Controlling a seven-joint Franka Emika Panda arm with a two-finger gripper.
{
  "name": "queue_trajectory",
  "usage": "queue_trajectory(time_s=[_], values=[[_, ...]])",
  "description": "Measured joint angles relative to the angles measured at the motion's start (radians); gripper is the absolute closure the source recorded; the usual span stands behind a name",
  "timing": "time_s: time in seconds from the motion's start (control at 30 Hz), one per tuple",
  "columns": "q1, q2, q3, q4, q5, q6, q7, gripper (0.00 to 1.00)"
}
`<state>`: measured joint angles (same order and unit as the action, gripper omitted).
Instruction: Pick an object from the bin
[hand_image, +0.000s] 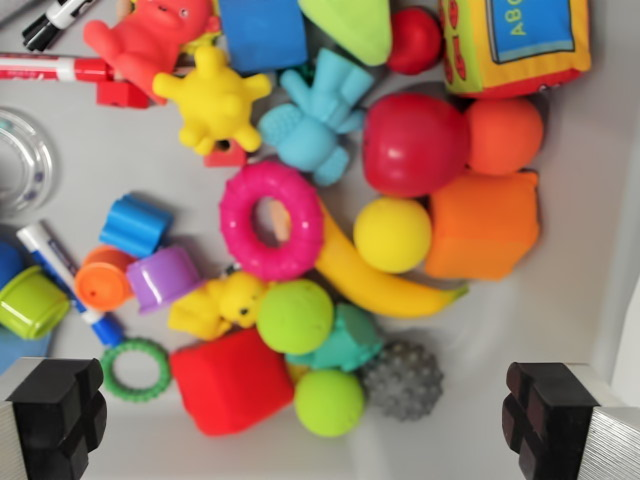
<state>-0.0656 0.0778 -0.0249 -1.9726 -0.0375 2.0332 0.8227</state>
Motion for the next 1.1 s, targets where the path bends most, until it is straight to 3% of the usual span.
queue_trajectory(time_s=[0.57, 1.1], values=[[0.000, 0.000, 0.000, -0.002, 0.000, 0.000, 0.003, 0.00], [0.000, -0.009, 0.000, -0.039, 0.000, 0.024, 0.070, 0.00]])
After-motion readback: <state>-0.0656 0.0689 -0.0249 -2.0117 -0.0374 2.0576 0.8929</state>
